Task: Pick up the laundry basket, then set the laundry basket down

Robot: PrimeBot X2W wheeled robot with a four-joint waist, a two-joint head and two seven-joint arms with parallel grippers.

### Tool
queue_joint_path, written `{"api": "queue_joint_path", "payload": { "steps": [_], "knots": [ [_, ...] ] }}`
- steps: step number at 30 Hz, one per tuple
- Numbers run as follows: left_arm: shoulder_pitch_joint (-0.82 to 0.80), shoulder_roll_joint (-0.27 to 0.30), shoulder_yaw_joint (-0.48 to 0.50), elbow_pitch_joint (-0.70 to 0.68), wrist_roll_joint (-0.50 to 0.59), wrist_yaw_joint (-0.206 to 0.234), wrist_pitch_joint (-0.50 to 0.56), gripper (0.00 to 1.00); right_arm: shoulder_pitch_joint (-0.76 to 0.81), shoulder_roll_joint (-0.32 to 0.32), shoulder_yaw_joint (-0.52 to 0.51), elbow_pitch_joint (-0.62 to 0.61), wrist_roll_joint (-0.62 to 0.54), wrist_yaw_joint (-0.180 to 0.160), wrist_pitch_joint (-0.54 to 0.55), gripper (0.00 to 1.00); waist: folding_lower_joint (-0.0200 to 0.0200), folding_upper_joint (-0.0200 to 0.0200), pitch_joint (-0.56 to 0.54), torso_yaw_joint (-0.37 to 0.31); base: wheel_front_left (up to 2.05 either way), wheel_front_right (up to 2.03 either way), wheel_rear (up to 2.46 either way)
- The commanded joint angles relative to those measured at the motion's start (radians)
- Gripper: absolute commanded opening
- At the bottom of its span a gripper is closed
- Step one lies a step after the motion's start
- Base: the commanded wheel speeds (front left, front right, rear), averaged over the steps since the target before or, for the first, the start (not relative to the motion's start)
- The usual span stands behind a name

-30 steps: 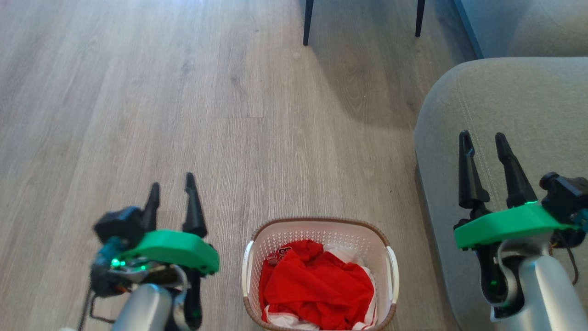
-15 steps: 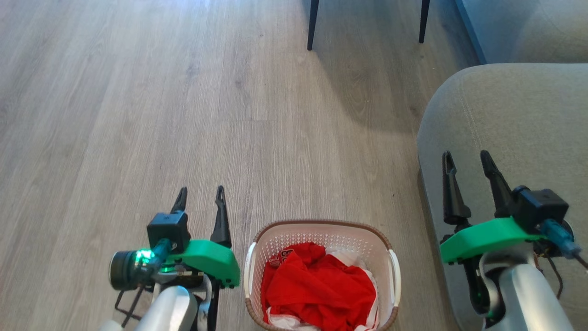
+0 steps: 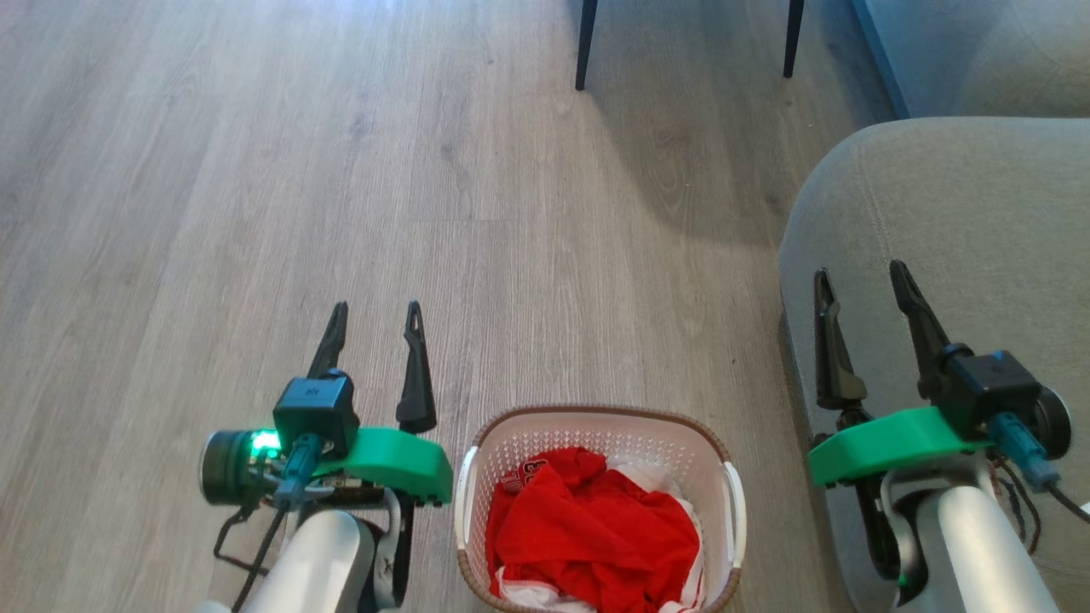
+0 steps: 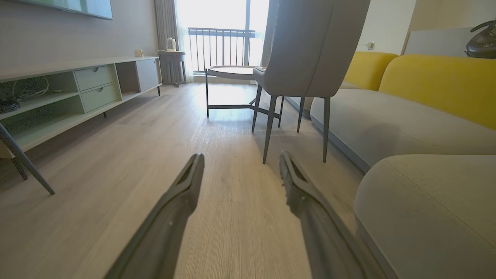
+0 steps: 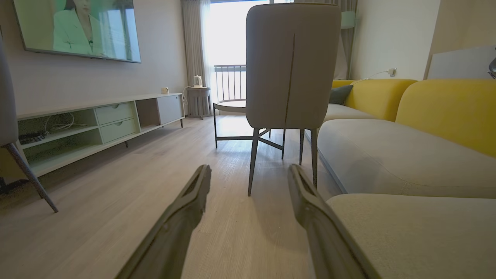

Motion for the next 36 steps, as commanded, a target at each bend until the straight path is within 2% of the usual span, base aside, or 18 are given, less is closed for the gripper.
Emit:
{"api": "queue_joint_path", "payload": {
  "steps": [1,9,12,19,30,36],
  "knots": [
    [-0.056,-0.001,0.04,-0.045,0.042,-0.002,-0.015,1.0,-0.043,0.004,0.029,-0.044,-0.029,0.007,-0.013,1.0,0.0,0.0,0.0,0.001,0.0,0.0,0.0],
    [-0.044,-0.021,0.057,-0.075,0.14,-0.044,-0.038,1.0,-0.038,0.005,0.029,-0.032,-0.029,0.007,-0.037,1.0,0.0,0.0,0.004,0.006,0.0,0.0,0.0],
    [-0.026,-0.027,0.075,-0.062,0.112,-0.092,-0.04,1.0,-0.034,0.005,0.011,-0.005,-0.011,0.007,-0.038,1.0,0.0,0.0,0.005,0.007,0.0,0.0,0.0],
    [0.008,-0.03,0.102,0.019,0.056,-0.157,-0.04,1.0,-0.025,0.005,0.007,0.112,0.013,0.007,-0.038,1.0,0.0,0.0,0.002,0.001,0.0,0.0,0.0],
    [0.003,-0.03,0.103,0.118,-0.02,-0.189,-0.04,1.0,-0.028,0.005,0.002,0.172,-0.033,0.007,-0.038,1.0,0.0,0.0,-0.001,-0.003,0.0,0.0,0.0],
    [-0.007,-0.03,0.096,0.157,0.019,-0.186,-0.04,1.0,-0.023,0.005,-0.009,0.191,-0.039,0.007,-0.038,1.0,0.0,0.0,-0.003,-0.007,0.0,0.0,0.0]
  ]
}}
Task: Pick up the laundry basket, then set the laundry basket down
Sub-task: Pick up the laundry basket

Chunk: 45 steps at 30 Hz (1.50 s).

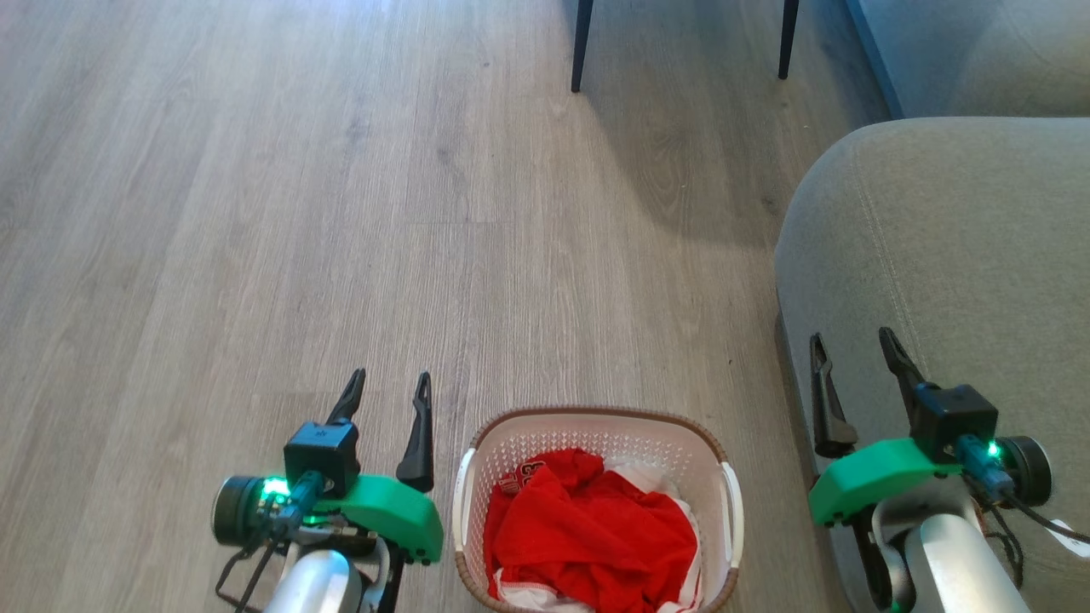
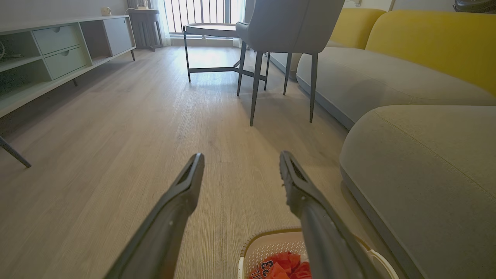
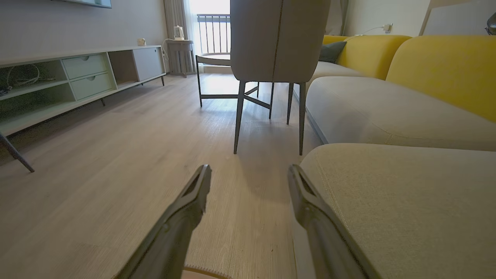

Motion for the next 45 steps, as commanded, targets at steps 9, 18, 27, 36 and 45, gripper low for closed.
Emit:
{"api": "queue_joint_path", "payload": {
  "steps": [9,18,27,36,45],
  "knots": [
    [-0.053,-0.003,0.023,-0.03,-0.003,0.011,-0.005,1.0,-0.026,-0.001,0.016,-0.01,-0.016,0.007,-0.012,1.0,0.0,0.0,-0.002,-0.001,0.0,0.0,0.0],
    [-0.051,-0.003,0.013,-0.017,0.002,0.007,-0.005,1.0,-0.03,-0.001,0.025,-0.004,-0.019,0.007,-0.012,1.0,0.0,0.0,0.003,-0.004,0.0,0.0,0.0],
    [-0.059,-0.003,0.005,-0.021,0.015,0.01,-0.005,1.0,-0.037,-0.001,0.032,0.011,-0.033,0.007,-0.012,1.0,0.0,0.0,0.046,-0.011,0.0,0.0,0.0],
    [-0.096,-0.003,-0.001,0.013,-0.01,0.006,-0.005,1.0,-0.078,-0.001,0.039,0.032,-0.059,0.007,-0.012,1.0,0.0,0.0,0.149,-0.019,0.0,0.0,0.0],
    [-0.215,-0.003,-0.033,0.147,-0.049,-0.018,-0.005,1.0,-0.212,-0.002,0.074,0.171,-0.044,0.007,-0.012,1.0,0.0,0.0,0.342,-0.035,0.0,0.0,0.0]
  ]
}}
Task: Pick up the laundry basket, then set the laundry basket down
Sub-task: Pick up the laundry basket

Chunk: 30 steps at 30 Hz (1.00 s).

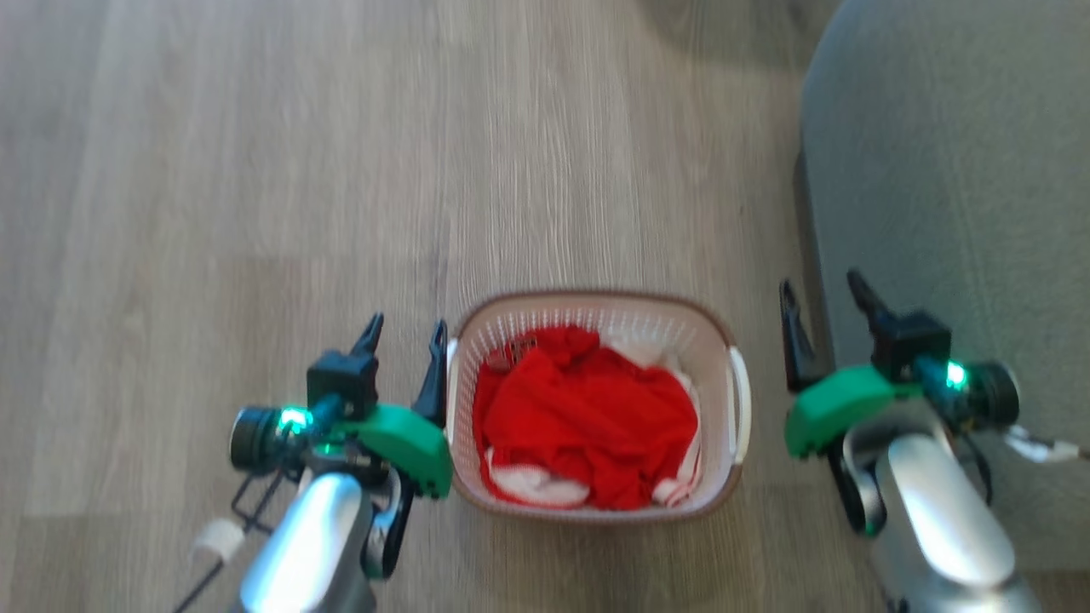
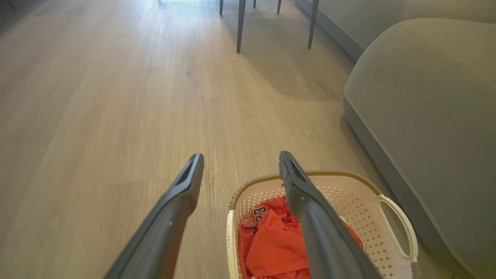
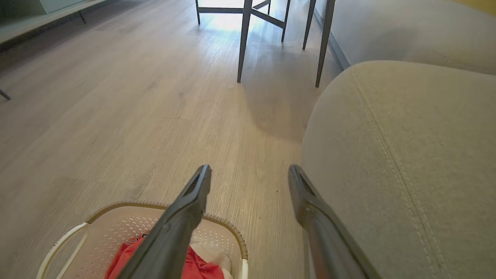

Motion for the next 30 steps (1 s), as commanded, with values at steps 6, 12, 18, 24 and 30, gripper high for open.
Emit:
{"api": "queue_joint_path", "payload": {
  "steps": [6,12,18,24,30],
  "knots": [
    [-0.14,0.001,0.019,0.104,-0.062,-0.03,-0.005,1.0,-0.124,-0.001,0.034,0.063,0.048,0.007,-0.012,1.0,-0.0001,0.0,0.191,-0.011,0.0,0.0,0.0],
    [-0.261,0.001,-0.014,0.267,-0.102,-0.078,-0.005,1.0,-0.24,0.0,0.048,0.294,0.103,0.007,-0.001,1.0,-0.0001,0.0,0.307,-0.011,0.0,0.0,0.0],
    [-0.345,0.001,-0.063,0.419,-0.134,-0.129,-0.005,1.0,-0.341,0.0,0.081,0.458,0.15,0.007,0.029,1.0,-0.0001,0.0,0.378,-0.011,0.0,0.0,0.0],
    [-0.425,0.001,-0.15,0.57,-0.188,-0.174,-0.005,1.0,-0.418,0.0,0.134,0.575,0.198,0.007,0.051,1.0,-0.0001,0.0,0.434,-0.017,0.0,0.0,0.0],
    [-0.501,0.001,-0.225,0.669,-0.253,-0.193,0.019,1.0,-0.472,0.0,0.212,0.639,0.247,0.007,0.069,1.0,-0.0001,0.0,0.485,-0.031,0.0,0.0,0.0]
  ]
}}
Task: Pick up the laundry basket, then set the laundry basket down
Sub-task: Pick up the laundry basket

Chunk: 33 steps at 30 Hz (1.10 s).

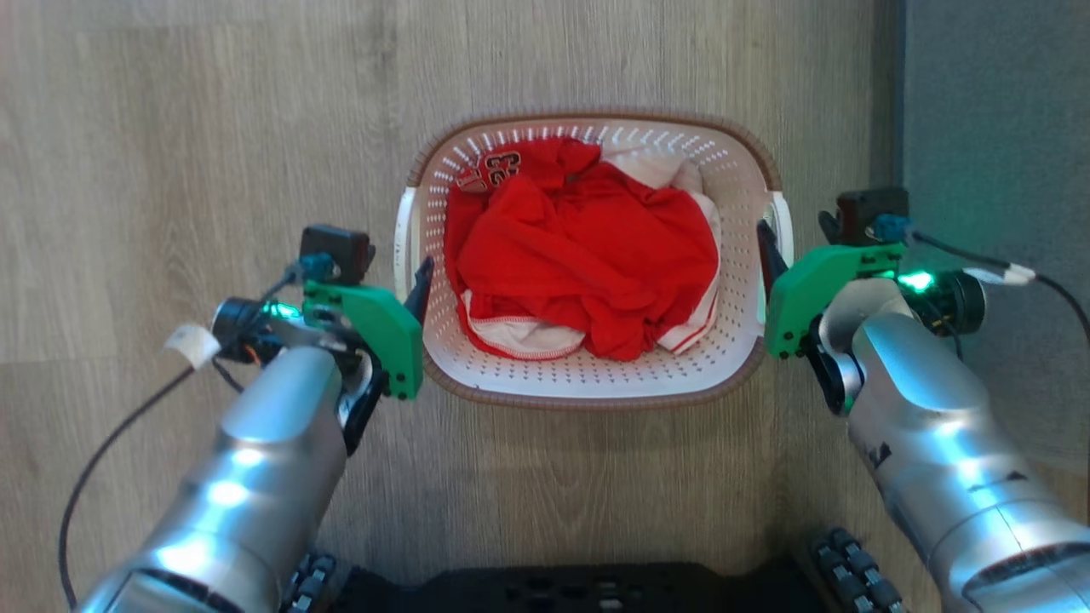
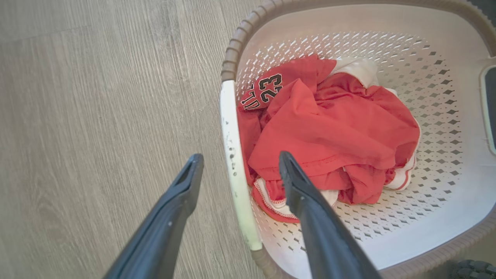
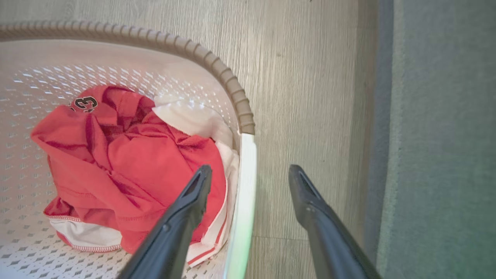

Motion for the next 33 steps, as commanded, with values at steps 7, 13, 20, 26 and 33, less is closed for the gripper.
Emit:
{"api": "queue_joint_path", "payload": {
  "steps": [7,13,20,26,33],
  "knots": [
    [-0.061,0.019,-0.048,0.043,-0.083,-0.008,0.069,1.0,-0.032,0.01,0.089,0.048,0.071,0.007,0.048,1.0,-0.0001,0.0,0.061,-0.012,0.0,0.0,0.0],
    [-0.106,0.019,-0.081,0.074,-0.122,-0.009,0.118,1.0,-0.069,0.01,0.135,0.071,0.141,0.007,0.103,1.0,-0.0001,0.0,0.096,-0.014,0.0,0.0,0.0],
    [-0.14,0.019,-0.118,0.095,-0.152,-0.009,0.185,1.0,-0.109,0.01,0.182,0.095,0.183,0.007,0.142,1.0,-0.0001,0.0,0.134,-0.016,0.0,0.0,0.0],
    [-0.169,0.019,-0.15,0.108,-0.164,0.019,0.248,1.0,-0.125,0.01,0.217,0.087,0.246,0.007,0.167,1.0,-0.0001,0.0,0.162,-0.017,0.0,0.0,0.0],
    [-0.187,0.019,-0.183,0.101,-0.187,0.03,0.282,1.0,-0.146,0.01,0.257,0.118,0.269,0.007,0.166,1.0,-0.0001,0.0,0.177,-0.011,0.0,0.0,0.0]
  ]
}}
